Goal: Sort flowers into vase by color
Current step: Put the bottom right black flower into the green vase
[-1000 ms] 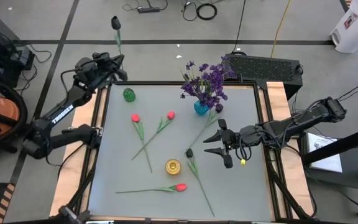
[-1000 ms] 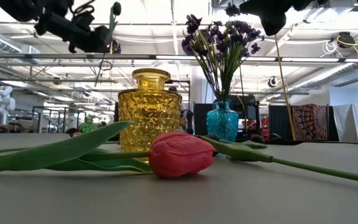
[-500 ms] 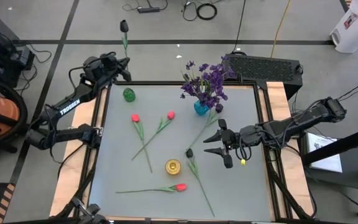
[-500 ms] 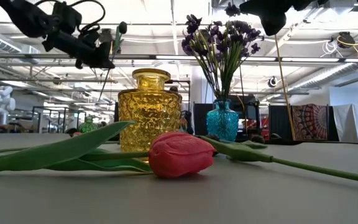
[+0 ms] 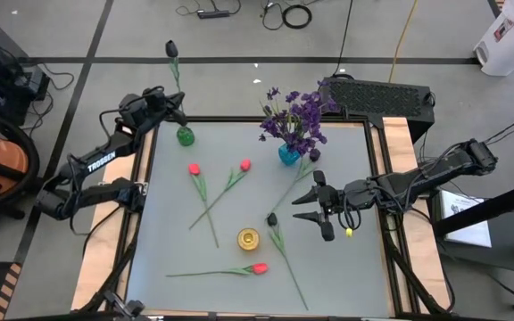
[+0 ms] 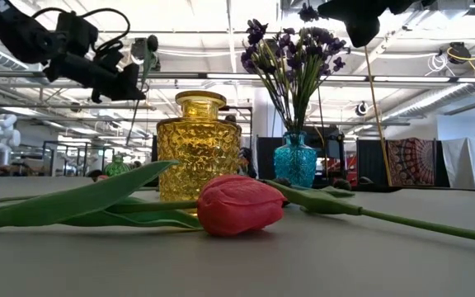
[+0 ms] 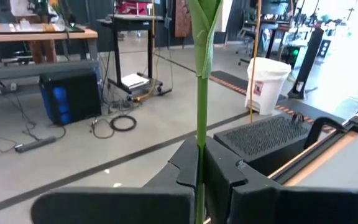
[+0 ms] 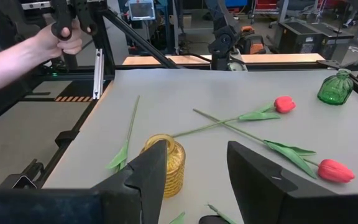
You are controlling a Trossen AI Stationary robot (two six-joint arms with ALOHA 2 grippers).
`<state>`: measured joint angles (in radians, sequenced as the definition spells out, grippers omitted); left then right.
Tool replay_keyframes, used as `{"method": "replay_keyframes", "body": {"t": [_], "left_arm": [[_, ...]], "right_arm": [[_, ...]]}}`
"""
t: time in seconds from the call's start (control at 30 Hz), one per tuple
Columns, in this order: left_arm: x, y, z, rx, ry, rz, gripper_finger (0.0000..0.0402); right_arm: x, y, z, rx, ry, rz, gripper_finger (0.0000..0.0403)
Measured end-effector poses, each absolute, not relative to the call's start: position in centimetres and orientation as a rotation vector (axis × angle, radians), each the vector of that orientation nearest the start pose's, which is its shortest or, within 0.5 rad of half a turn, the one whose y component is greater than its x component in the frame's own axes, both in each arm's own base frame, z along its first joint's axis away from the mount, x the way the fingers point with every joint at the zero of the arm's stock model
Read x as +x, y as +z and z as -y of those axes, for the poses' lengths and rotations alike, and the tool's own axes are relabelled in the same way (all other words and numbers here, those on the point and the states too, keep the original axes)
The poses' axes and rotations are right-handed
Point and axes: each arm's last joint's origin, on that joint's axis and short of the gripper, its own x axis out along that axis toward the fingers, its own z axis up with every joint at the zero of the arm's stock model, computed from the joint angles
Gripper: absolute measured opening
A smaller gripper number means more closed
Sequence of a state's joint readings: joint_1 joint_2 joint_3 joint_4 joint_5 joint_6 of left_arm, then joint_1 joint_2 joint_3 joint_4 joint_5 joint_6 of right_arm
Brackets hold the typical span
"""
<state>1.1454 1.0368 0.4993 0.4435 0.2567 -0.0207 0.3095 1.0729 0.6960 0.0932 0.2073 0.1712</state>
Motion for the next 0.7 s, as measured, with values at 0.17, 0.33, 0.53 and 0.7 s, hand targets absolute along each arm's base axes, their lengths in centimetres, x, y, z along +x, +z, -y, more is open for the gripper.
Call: {"method": "replay_keyframes", "body": {"t": [0.17,0.33,0.53,0.7], "left_arm": [[9.4,25.1,-18.9,-0.074,0.888,-0.056,0.0013],[9.0,25.6,-18.0,-0.077,0.888,-0.060,0.0009],[8.6,26.0,-17.1,-0.084,0.888,-0.069,0.0006],[8.3,26.1,-16.5,-0.087,0.888,-0.083,0.0006]], "right_arm": [[22.7,27.4,-6.6,0.097,0.078,-0.282,0.0160],[22.7,27.4,-6.6,0.097,0.078,-0.282,0.0160],[22.7,27.4,-6.6,0.097,0.077,-0.282,0.0160],[22.7,27.4,-6.6,0.098,0.078,-0.282,0.0160]]}}
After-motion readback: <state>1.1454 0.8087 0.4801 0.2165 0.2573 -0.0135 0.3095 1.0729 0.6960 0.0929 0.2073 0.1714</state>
